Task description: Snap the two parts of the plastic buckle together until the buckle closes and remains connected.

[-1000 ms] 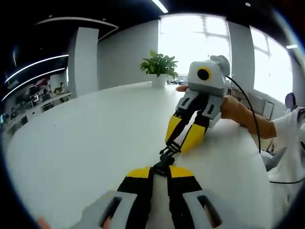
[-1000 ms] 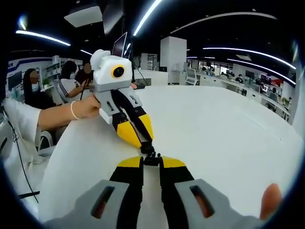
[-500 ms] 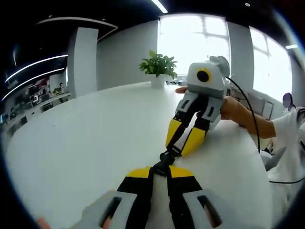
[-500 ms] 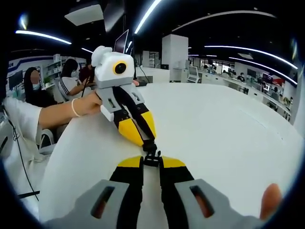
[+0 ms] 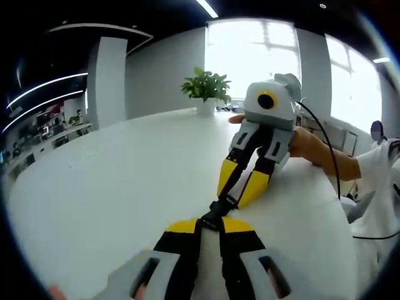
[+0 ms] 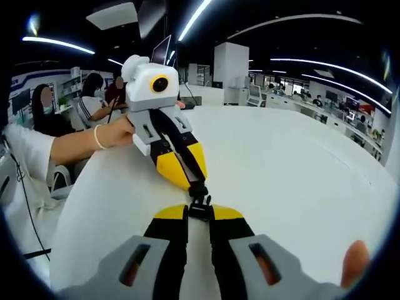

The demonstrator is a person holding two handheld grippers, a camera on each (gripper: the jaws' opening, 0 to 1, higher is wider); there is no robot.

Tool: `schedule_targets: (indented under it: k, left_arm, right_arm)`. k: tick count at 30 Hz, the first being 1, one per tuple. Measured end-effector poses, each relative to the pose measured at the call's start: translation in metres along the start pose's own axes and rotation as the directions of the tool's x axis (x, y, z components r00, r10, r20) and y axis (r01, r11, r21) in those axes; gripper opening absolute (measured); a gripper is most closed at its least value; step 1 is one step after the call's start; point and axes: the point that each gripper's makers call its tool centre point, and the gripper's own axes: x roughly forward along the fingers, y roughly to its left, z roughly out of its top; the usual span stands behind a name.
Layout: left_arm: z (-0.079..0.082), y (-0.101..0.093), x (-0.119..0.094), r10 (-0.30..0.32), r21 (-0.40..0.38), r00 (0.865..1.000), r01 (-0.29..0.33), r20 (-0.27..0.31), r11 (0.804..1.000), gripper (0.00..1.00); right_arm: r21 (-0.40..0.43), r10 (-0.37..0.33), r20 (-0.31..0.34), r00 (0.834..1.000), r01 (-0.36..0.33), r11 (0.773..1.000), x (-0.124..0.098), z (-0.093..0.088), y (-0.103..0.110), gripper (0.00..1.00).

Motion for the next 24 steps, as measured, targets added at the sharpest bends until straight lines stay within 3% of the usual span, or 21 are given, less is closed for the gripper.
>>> schedule_targets:
  k: [12, 24]
  left_arm:
    - [0.000, -0.002, 0.000, -0.002, 0.021, 1.000, 0.002, -0.004, 1.000, 0.11]
    - [0.002, -0.012, 0.005, -0.052, 0.048, 0.999, 0.052, 0.002, 0.997, 0.11]
  right_arm:
    - [0.001, 0.001, 0.003, 1.000, -0.001, 1.000, 0.000, 0.000, -0.002, 0.13]
    - [0.024, -0.006, 0.021, 1.000, 0.005, 1.000, -0.005, 0.002, -0.008, 0.13]
